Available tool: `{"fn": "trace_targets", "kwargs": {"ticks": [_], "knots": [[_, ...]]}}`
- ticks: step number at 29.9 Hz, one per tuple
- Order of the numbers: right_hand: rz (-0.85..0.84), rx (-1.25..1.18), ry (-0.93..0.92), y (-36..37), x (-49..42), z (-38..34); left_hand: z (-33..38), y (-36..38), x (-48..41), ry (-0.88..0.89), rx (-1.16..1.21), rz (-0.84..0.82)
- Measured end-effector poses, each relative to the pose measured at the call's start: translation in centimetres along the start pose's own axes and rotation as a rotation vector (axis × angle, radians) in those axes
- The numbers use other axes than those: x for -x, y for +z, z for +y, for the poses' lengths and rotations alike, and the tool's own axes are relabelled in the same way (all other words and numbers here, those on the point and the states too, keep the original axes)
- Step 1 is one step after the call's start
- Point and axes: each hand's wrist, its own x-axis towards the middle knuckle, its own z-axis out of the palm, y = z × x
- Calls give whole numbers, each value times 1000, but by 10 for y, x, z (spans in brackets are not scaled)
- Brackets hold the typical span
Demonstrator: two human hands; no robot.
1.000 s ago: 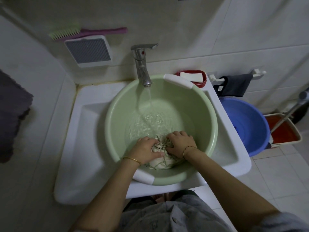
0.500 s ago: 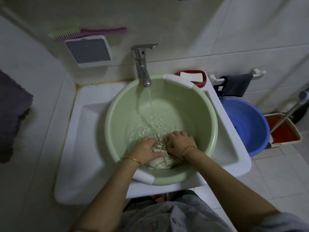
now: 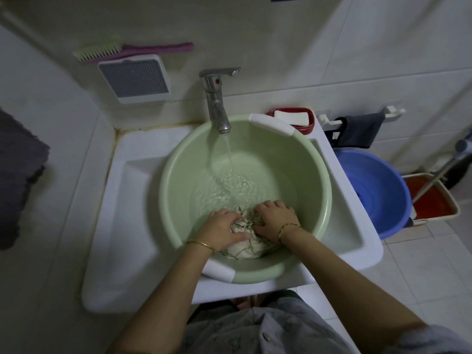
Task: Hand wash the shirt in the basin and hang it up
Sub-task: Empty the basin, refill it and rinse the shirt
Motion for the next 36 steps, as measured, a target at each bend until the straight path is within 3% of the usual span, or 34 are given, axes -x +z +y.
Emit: {"fn": "trace_targets", "kwargs": {"ticks": [36], "knots": [[-7,3,4,0,0,-1,-2,1,0,-28,11,0]]}}
